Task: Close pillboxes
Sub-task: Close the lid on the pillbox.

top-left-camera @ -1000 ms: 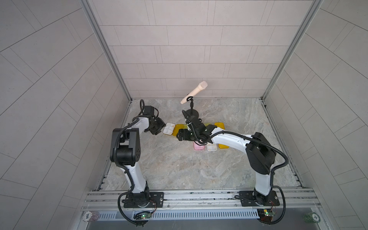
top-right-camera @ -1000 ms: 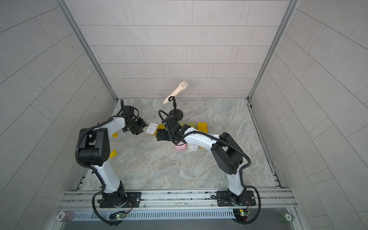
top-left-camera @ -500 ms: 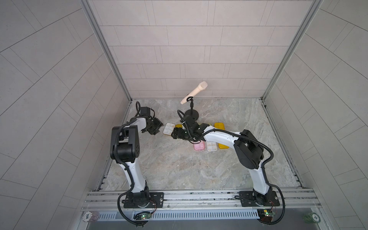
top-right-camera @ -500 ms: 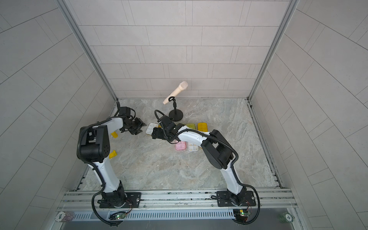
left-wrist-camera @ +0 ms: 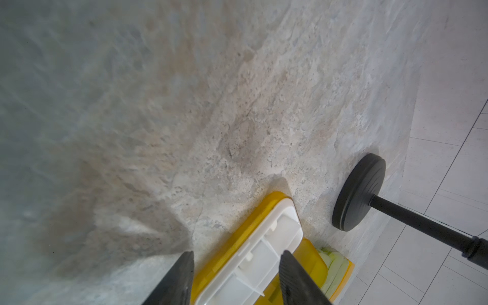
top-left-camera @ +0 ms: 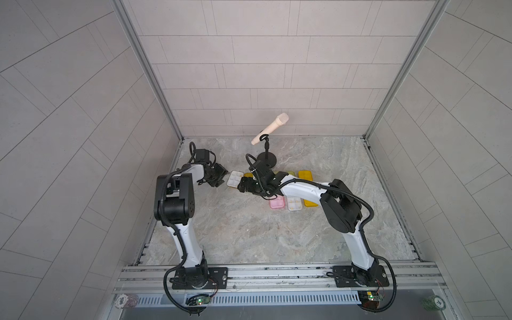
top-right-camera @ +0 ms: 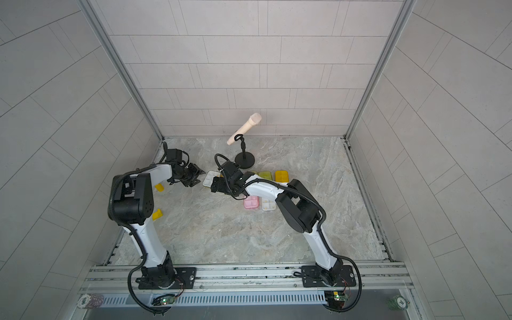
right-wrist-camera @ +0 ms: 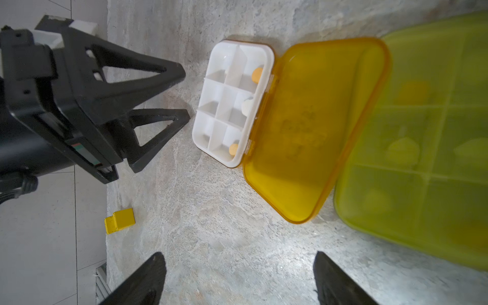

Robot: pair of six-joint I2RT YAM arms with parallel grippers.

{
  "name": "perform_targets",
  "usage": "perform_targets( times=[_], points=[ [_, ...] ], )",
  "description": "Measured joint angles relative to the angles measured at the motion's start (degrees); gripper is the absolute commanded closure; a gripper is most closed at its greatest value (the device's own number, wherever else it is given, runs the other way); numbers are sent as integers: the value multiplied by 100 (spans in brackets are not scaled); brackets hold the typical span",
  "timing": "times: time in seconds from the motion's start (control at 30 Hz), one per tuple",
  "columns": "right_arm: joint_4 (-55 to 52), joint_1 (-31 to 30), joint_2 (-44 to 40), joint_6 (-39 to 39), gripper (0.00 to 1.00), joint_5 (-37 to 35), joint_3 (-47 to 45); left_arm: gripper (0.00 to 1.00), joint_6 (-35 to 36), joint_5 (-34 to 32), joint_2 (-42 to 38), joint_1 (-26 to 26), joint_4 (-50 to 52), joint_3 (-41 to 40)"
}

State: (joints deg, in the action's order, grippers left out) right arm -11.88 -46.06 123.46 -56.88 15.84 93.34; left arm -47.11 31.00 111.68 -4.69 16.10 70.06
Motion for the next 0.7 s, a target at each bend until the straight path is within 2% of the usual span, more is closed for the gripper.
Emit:
perform_targets(
  times=[0.7],
  points=[
    [-164,76,374,-42,10,114,459,43,-122,247,118,35,-129,-2]
  ],
)
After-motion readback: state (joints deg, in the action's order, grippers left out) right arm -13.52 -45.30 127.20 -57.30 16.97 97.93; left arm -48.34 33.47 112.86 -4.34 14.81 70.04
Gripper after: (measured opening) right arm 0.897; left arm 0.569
